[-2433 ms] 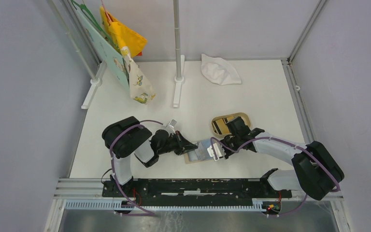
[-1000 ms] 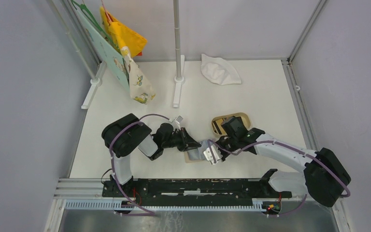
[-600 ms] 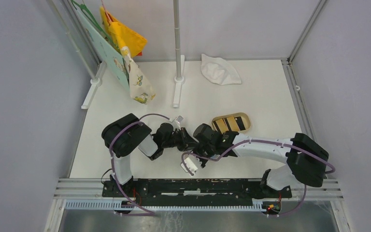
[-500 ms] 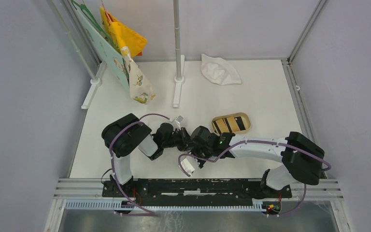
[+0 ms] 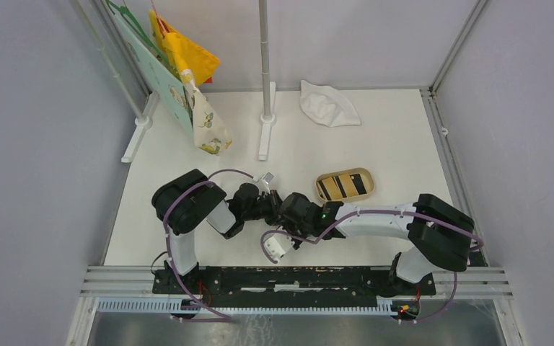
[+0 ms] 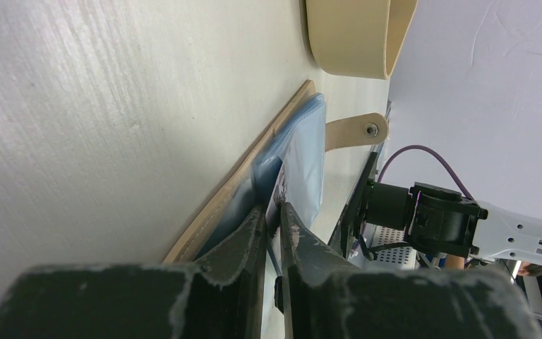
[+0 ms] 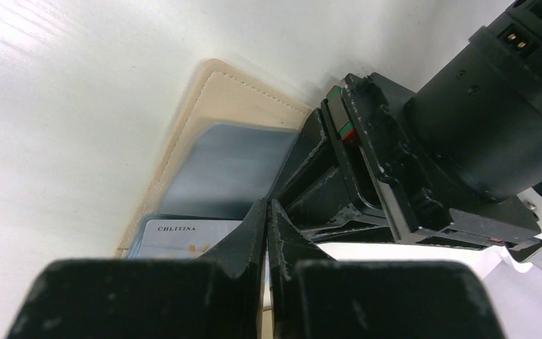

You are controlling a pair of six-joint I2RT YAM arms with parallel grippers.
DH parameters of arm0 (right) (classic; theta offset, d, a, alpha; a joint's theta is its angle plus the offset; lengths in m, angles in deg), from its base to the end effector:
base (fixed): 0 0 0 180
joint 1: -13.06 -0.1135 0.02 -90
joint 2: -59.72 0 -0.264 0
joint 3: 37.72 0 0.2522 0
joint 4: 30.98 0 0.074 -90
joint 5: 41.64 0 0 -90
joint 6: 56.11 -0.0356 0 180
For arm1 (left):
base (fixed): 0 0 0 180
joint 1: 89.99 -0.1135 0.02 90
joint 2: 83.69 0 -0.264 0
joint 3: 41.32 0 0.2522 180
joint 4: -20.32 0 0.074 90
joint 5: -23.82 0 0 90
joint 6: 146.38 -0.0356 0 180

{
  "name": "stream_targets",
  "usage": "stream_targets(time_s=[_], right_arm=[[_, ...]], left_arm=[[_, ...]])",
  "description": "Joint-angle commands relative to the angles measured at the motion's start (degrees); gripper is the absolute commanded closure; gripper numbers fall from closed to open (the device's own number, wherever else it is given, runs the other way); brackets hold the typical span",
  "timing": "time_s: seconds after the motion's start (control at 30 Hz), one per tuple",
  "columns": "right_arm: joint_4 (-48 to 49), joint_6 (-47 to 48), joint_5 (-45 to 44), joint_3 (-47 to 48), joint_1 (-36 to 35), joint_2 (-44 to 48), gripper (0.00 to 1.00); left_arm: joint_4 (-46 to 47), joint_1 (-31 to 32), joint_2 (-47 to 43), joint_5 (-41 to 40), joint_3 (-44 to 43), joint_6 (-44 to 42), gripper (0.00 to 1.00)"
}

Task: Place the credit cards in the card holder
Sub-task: Insert the credit card into the card holder.

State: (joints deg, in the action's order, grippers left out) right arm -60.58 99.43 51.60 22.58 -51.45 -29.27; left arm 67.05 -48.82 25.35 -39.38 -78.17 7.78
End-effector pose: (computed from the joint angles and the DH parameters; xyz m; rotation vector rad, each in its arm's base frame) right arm 0.1248 0.2664 0.1632 -2.3538 1.0734 0.0666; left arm 0.1993 -0.1956 0.0775 -0.1219 2.3743 -1.5200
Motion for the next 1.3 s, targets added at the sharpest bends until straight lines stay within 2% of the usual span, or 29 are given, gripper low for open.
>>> stream_targets(time_s=[0.0,0.37,0.73,0.83,1.0,1.07,1.27], right_arm=[[2.64,-1.02,-2.89,-0.76,-0.26,-0.27,0.93],[3.11,-1.47,-5.37,-4.13,0.17,1.21,0.93],[2.98,-2.99,-2.63,-7.08,3.91,6.14,0.93],[1.09,-3.74,3.80,-6.44,5.50,7.99,0.91],[-4.86,-5.28,24.07,-4.79,12.00,12.99,0.85],[-5.77,-5.71,31.29,-5.08,16.09,14.95,0.84],[-2.61,-9.92,44.80,-9.43,27.65,21.12,0.68]], left_arm=[[-3.21,-0.27,0.39,-1.47,-0.02,-4.51,0.80],[-2.53,-0.30,0.40,-1.32,0.37,-4.48,0.79],[-1.33,-0.36,0.14,-1.39,0.67,-4.38,0.77],[-0.69,-0.46,-0.79,-1.53,1.00,-4.27,0.76],[-0.82,-0.48,-5.14,-2.63,1.87,-5.29,0.76],[-2.51,-0.47,-8.14,-3.61,2.08,-6.53,0.76],[-11.58,-0.36,-22.63,-7.81,2.08,-14.61,0.76]])
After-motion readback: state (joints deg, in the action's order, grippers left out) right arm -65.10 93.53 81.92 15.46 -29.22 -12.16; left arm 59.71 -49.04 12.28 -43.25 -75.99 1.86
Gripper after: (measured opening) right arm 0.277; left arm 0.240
